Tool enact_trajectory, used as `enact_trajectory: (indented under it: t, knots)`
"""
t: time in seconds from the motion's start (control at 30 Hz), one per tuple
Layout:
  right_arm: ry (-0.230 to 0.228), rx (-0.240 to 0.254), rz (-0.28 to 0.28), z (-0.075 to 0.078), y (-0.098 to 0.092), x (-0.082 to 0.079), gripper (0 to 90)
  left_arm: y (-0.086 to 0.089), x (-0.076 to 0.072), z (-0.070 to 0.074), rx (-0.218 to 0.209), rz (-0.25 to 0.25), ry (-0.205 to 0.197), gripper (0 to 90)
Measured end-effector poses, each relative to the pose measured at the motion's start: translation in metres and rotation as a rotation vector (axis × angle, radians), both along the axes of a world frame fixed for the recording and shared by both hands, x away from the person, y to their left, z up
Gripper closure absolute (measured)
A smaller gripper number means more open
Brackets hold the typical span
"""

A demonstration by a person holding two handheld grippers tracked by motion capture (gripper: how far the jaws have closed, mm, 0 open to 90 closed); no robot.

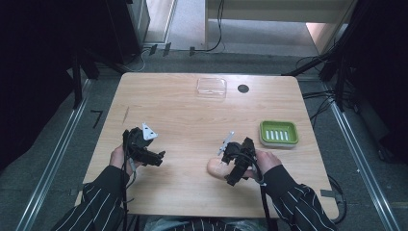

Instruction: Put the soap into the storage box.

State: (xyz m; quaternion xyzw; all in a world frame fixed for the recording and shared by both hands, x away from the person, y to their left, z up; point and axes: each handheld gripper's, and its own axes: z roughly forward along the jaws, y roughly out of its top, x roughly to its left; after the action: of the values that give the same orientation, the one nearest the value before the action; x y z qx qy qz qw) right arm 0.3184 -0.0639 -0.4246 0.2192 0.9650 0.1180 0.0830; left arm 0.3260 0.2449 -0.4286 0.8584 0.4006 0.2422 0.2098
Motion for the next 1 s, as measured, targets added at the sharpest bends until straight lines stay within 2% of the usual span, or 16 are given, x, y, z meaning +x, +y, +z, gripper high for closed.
enact_trajectory:
  t: [0.6, 0.7, 0.8, 0.93, 1.0]
  knots:
    - [0.078, -0.027, 0.068, -0.016, 0.029, 0.015, 0.0, 0.003, 0.001, -0.001, -0.008, 0.004, 0.005, 0.0]
    - [0.095, -0.047, 0.086, -0.019, 0.037, 0.017, 0.0, 0.003, 0.001, -0.001, -0.007, 0.001, 0.006, 0.0]
    - [0.092, -0.059, 0.097, -0.021, 0.039, 0.019, 0.0, 0.003, 0.001, -0.001, -0.007, 0.001, 0.004, 0.0]
    - [0.11, -0.082, 0.105, -0.026, 0.041, 0.023, 1.7, 0.003, 0.001, -0.001, -0.006, 0.001, 0.004, 0.0]
    - [0.113, -0.081, 0.095, -0.027, 0.041, 0.023, 2.9, 0.003, 0.001, -0.001, -0.005, 0.001, 0.004, 0.0]
